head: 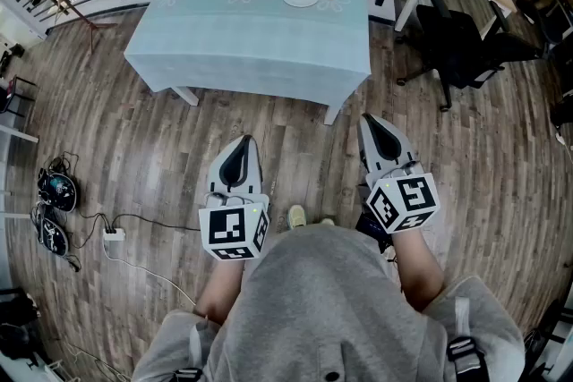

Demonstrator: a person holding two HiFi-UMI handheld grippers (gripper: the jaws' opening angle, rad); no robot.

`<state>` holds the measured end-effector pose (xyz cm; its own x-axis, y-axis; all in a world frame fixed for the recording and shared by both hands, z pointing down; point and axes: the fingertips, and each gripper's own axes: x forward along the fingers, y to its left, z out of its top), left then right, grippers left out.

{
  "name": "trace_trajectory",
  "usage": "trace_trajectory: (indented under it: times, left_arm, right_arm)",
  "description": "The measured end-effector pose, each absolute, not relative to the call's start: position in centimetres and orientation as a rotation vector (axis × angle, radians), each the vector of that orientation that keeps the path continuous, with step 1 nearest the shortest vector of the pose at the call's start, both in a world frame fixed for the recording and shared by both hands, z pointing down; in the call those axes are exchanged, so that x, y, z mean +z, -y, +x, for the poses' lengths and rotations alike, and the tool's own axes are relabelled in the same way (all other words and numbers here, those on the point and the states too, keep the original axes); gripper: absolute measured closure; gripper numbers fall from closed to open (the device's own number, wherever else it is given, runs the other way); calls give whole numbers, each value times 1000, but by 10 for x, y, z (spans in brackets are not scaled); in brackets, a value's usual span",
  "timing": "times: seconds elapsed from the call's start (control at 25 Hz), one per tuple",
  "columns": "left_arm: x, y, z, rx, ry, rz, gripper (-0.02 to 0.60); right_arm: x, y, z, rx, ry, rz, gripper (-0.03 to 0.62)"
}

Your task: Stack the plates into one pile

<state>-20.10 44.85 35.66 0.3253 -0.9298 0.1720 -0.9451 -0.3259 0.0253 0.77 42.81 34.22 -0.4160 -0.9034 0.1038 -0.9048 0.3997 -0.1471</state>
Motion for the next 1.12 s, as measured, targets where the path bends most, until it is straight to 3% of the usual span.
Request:
trace_trajectory:
  times: [1.12]
  left_arm:
    - [374, -416, -213, 222, 1647, 2504, 563]
  right_arm:
    - [357, -410, -6, 359, 2582, 1759, 568]
